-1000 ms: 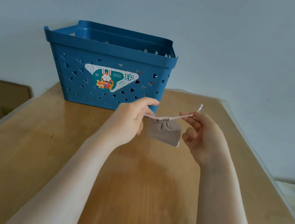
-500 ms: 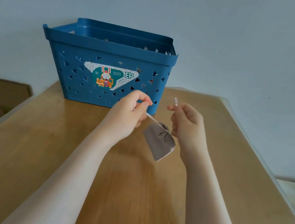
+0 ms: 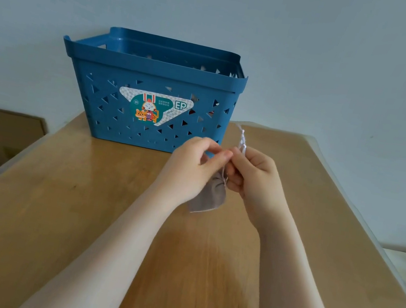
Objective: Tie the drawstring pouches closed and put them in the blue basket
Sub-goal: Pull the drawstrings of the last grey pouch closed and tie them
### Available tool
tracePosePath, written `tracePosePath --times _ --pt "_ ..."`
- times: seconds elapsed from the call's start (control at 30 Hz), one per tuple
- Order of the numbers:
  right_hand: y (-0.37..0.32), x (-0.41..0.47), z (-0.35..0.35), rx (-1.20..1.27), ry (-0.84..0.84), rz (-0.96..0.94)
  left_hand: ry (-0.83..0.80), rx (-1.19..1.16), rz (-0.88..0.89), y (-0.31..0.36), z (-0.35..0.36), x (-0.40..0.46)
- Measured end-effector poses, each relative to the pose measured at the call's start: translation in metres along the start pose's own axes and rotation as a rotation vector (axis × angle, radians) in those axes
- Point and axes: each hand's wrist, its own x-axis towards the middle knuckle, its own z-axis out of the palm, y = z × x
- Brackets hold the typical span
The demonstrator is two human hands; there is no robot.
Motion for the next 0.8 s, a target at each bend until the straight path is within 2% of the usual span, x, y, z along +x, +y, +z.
tracePosePath --times 0.17,0.33,0.53,0.6,0.7,0.73,0.8 --pt "0.003 0.001 -0.005 0.09 0.102 0.061 -0.129 -0.028 -0.026 0.002 0.001 -0.002" --pt "0.001 0.001 -0.003 0.065 0.107 0.054 -0.125 0.017 0.032 0.003 0.004 -0.003" --pt "0.001 0.001 -0.007 0.031 0.079 0.06 -0.115 -0.035 -0.007 0.005 0.008 -0.004" --pt "0.001 0.001 -0.009 0.045 0.065 0.077 -0.115 -0.199 -0.108 0.007 0.008 -0.004" --pt "0.002 0.002 -0.011 0.024 0.106 0.117 -0.11 -0.74 -0.325 0.014 0.004 -0.002" --pt "0.003 0.002 -0.012 0.015 0.127 0.127 -0.14 -0.905 -0.33 0.016 0.002 -0.003" --pt "0.004 0.003 -0.015 -0.004 0.162 0.137 -0.199 -1.064 -0.3 0.019 -0.001 -0.004"
